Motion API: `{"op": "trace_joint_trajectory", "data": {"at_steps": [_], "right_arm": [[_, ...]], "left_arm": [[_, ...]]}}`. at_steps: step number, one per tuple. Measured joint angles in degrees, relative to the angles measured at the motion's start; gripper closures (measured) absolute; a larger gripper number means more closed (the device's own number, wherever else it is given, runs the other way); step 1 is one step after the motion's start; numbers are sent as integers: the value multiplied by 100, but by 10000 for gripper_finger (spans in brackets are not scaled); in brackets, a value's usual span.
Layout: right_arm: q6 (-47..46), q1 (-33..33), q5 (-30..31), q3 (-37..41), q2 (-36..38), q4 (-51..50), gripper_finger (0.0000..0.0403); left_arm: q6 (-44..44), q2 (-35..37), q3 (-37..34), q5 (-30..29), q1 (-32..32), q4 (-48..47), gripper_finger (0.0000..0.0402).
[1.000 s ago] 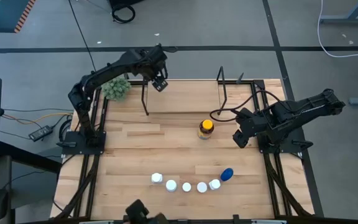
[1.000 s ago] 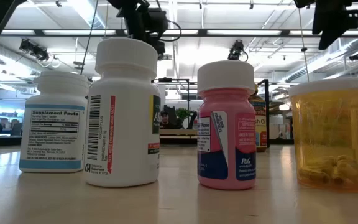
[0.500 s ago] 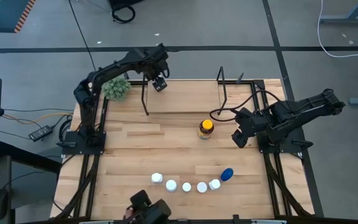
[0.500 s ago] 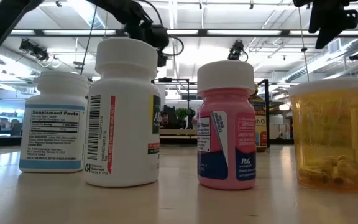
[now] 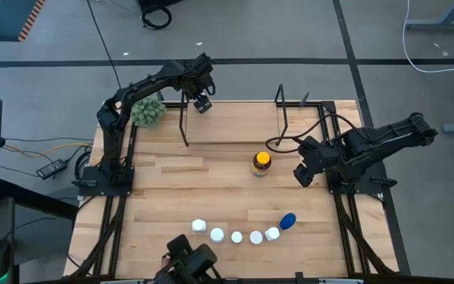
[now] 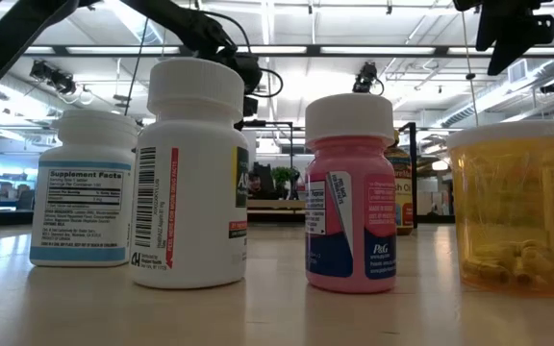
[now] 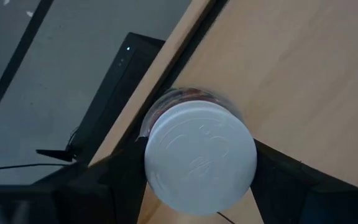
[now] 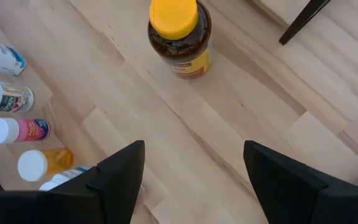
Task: Pick and place medicine bottles onto shelf by color
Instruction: Put the green medicine bottle on the shelf
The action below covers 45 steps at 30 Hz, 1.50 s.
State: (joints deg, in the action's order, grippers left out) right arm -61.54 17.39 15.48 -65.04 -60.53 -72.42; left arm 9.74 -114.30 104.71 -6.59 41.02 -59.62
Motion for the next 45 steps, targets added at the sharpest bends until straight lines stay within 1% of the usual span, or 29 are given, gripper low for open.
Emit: {"op": "trace_joint_trajectory", "data": {"at_steps": [4,12,20,23,29,36,45], "right_arm": [[-68,0,88,0,2,0,121],[-107,-1,108,0,2,-2,121],[-107,0,121,0,2,-1,121],[-107,0,123,0,2,0,121],[-105,0,188,0,2,-1,121],[-105,0,189,0,2,0,121],[-114,0,191,0,2,0,121]], "left_arm": [[14,-5,2,-6,8,9,147],[4,-7,2,107,-6,-70,152],[-3,-5,16,133,-16,-270,142],[0,-15,152,154,-21,-478,147],[124,-13,583,153,-40,-459,150],[146,-15,629,142,-38,-692,144],[148,-21,629,152,-38,-676,147]]}}
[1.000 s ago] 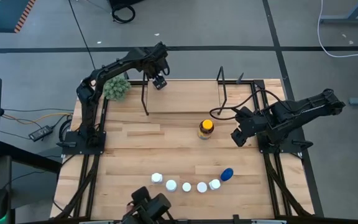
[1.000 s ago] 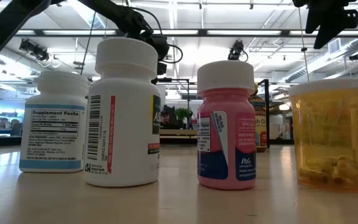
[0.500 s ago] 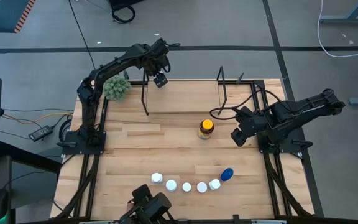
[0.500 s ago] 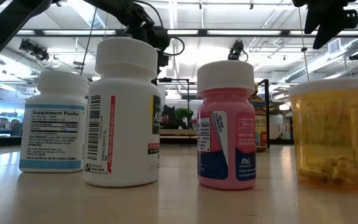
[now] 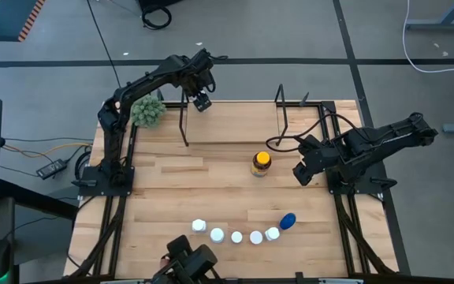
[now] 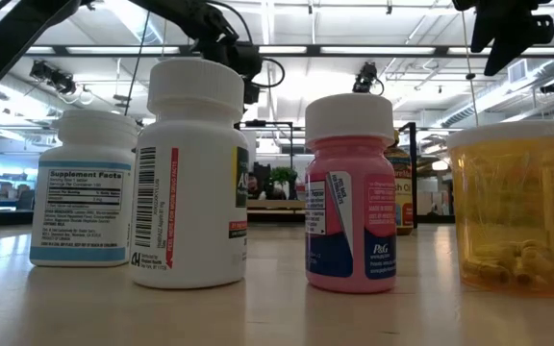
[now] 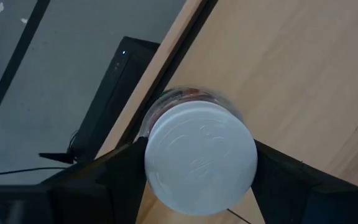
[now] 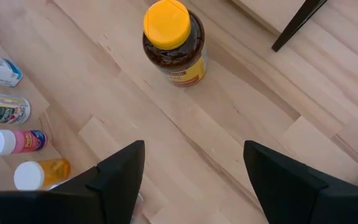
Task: Pick and place medicine bottles onto shelf by color
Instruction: Put the green medicine bottle on the shelf
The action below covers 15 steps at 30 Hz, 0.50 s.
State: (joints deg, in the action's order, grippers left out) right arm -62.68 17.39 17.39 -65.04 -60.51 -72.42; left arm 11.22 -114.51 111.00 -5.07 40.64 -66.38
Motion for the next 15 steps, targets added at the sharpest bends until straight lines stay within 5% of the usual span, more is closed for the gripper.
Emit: {"op": "trace_joint_trajectory", "data": {"at_steps": [15], "right_arm": [[-186,0,-2,0,0,66,121]], "left_arm": [[0,-350,15,68,0,-60,137]]}}
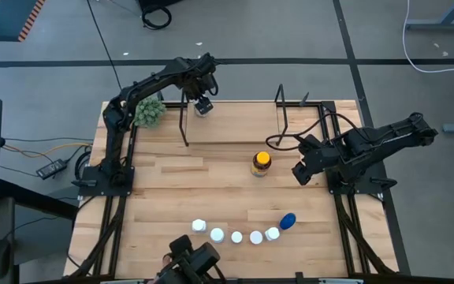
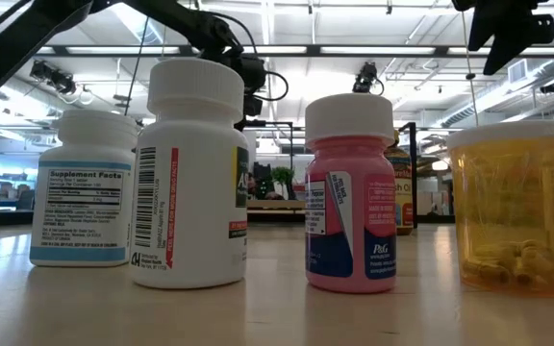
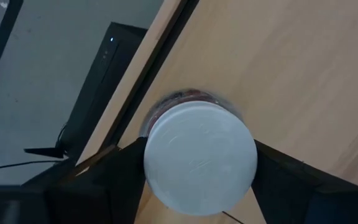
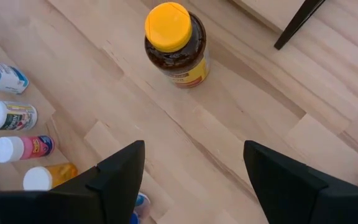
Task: Pick and place medicine bottles onto shelf by color
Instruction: Put the green medicine bottle on the shelf, then put the yellow medicine bottle on the shelf
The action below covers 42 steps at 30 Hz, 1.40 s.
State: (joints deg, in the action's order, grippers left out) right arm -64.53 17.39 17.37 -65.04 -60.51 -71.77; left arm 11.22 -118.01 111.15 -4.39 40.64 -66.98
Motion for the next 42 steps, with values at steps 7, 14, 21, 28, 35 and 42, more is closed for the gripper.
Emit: {"op": "trace_joint_trajectory", "data": {"at_steps": [7,14,21,28,35,42], "right_arm": [[0,0,0,0,0,0,121],[20,0,0,0,-2,-2,121],[13,0,0,0,0,-1,121],[4,0,0,0,0,125,121],[-39,7,-40,0,-2,206,121],[-42,7,-181,0,-2,215,121]], "left_arm": [[0,-5,-2,-178,7,-59,116],[9,-21,-17,-196,7,-247,62],[-31,-21,-17,-181,6,-306,22],[-126,128,-15,-177,-97,-480,19],[-162,453,-15,-179,-294,-456,19],[-471,671,-15,-176,-580,-488,19]]}}
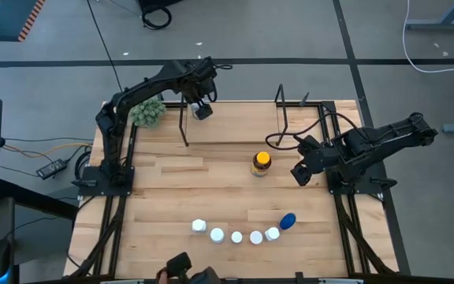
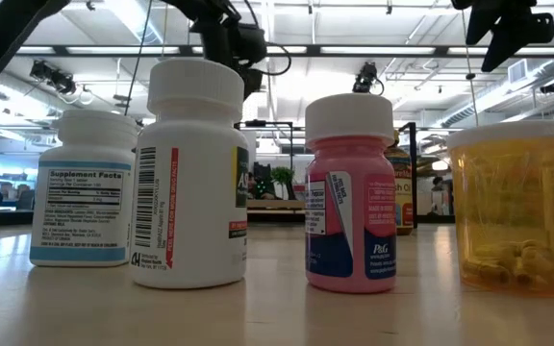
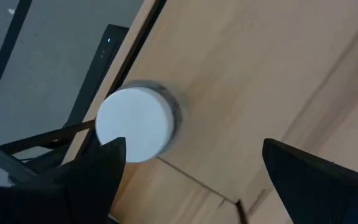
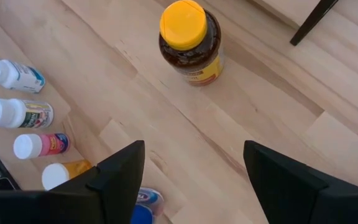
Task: Pick and place medicine bottles onto shelf by color
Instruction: Put the yellow medicine bottle on the shelf
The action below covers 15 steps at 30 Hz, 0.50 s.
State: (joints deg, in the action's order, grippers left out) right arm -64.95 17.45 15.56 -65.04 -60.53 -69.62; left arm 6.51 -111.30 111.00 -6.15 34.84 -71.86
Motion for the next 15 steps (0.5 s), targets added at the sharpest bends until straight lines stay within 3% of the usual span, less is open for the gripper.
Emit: {"op": "trace_joint_trajectory", "data": {"at_steps": [8,15], "right_arm": [[-215,0,-89,0,0,10,121],[-42,24,-368,0,0,39,121]], "left_arm": [[-476,262,2,44,-410,59,24],[-1001,655,2,506,-907,618,39]]}}
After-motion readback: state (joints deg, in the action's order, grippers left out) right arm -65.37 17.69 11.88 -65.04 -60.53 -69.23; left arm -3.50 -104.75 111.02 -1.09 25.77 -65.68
